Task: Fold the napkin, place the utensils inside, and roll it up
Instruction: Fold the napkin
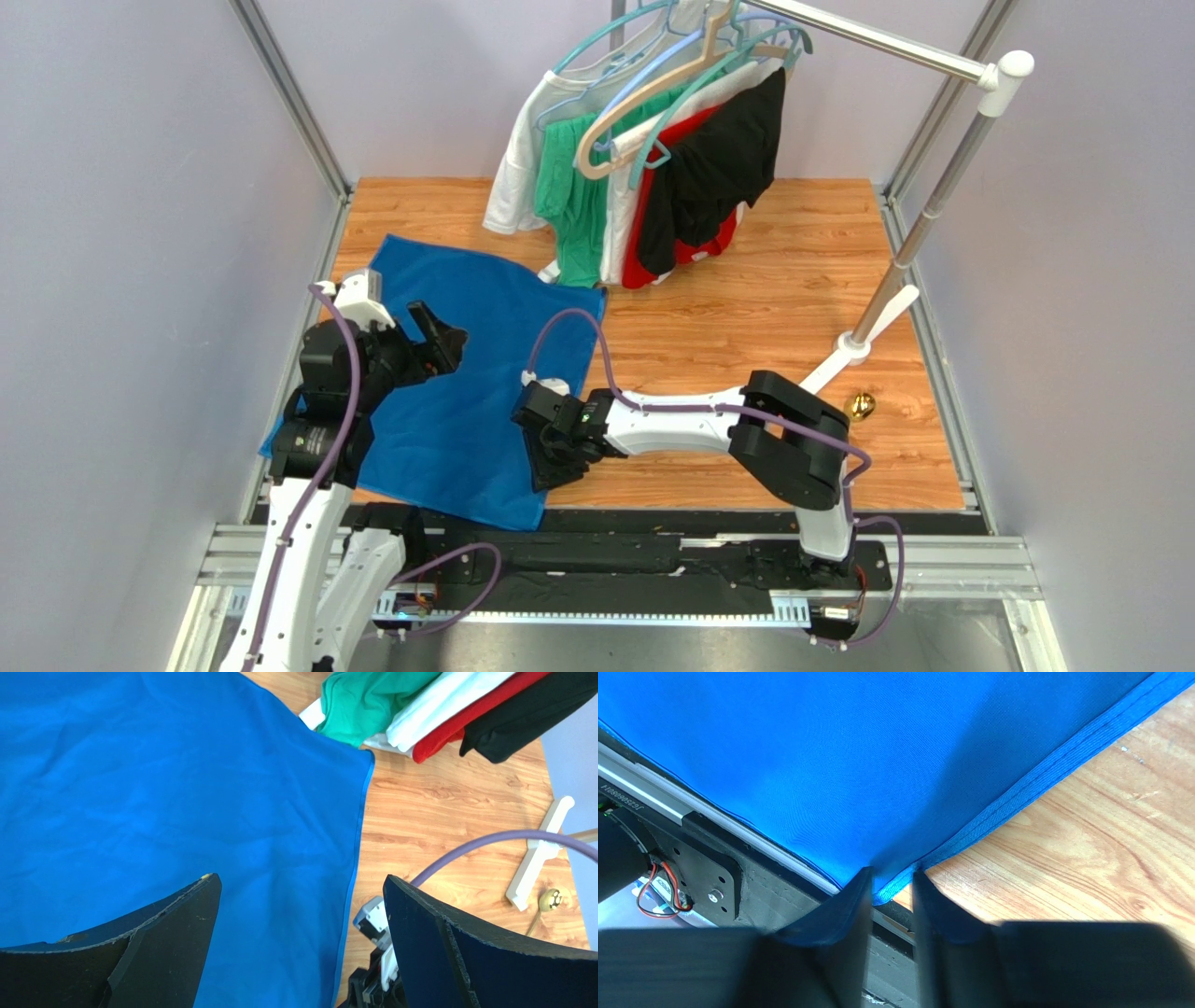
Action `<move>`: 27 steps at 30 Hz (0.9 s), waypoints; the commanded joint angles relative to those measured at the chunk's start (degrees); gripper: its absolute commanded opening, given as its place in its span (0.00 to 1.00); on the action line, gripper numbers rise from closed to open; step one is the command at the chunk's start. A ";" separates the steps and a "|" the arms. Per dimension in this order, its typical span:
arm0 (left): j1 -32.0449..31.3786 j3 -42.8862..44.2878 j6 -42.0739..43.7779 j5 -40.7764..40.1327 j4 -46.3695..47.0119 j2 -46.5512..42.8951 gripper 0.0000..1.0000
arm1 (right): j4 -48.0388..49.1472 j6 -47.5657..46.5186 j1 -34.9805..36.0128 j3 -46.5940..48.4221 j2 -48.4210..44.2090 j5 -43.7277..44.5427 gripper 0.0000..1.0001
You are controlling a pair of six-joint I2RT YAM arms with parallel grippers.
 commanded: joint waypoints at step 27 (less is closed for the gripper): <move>-1.97 -1.07 0.57 -1.15 -1.05 -4.63 0.94 | -4.93 2.78 -1.40 5.66 5.52 2.87 0.42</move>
